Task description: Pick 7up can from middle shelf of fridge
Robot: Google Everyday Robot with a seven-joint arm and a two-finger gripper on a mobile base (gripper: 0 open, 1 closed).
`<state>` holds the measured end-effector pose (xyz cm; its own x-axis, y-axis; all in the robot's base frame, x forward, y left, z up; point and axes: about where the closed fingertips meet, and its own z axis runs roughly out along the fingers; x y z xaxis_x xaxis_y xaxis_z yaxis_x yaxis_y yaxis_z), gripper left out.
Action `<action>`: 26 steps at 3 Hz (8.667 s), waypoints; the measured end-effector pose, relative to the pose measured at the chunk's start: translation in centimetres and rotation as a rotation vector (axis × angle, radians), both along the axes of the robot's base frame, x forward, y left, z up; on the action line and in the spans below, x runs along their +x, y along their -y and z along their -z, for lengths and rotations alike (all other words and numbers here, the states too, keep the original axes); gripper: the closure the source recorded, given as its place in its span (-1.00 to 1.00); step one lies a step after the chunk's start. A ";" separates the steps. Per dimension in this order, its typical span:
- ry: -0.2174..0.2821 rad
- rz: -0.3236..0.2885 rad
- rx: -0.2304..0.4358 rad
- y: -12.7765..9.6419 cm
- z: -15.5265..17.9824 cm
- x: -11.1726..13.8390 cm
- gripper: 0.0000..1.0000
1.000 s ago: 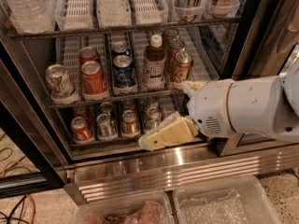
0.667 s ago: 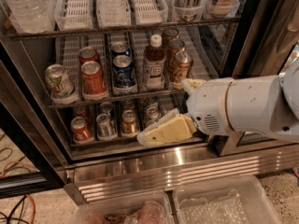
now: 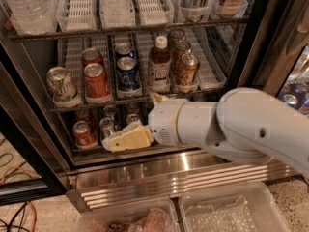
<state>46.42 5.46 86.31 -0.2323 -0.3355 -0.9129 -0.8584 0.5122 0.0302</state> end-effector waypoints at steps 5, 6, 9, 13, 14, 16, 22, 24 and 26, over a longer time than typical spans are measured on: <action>0.008 -0.016 0.179 -14.2 6.6 3.6 -1.00; 0.060 -0.042 0.210 -16.8 5.6 4.9 -1.00; 0.123 -0.027 0.219 -18.1 4.4 5.3 -1.00; 0.278 0.163 0.130 -19.8 3.9 8.6 -0.58; 0.301 0.227 0.115 -18.9 3.5 10.0 -0.58; 0.321 0.289 0.123 -17.7 3.5 12.3 -0.58; 0.311 0.167 0.180 -22.0 3.7 15.7 0.69; 0.300 0.131 0.155 -22.6 3.0 15.8 1.00; 0.407 0.107 0.100 -21.7 -2.5 17.1 1.00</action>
Offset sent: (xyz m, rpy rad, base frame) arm 0.0080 0.0430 -0.0126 0.0533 -0.0227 0.0146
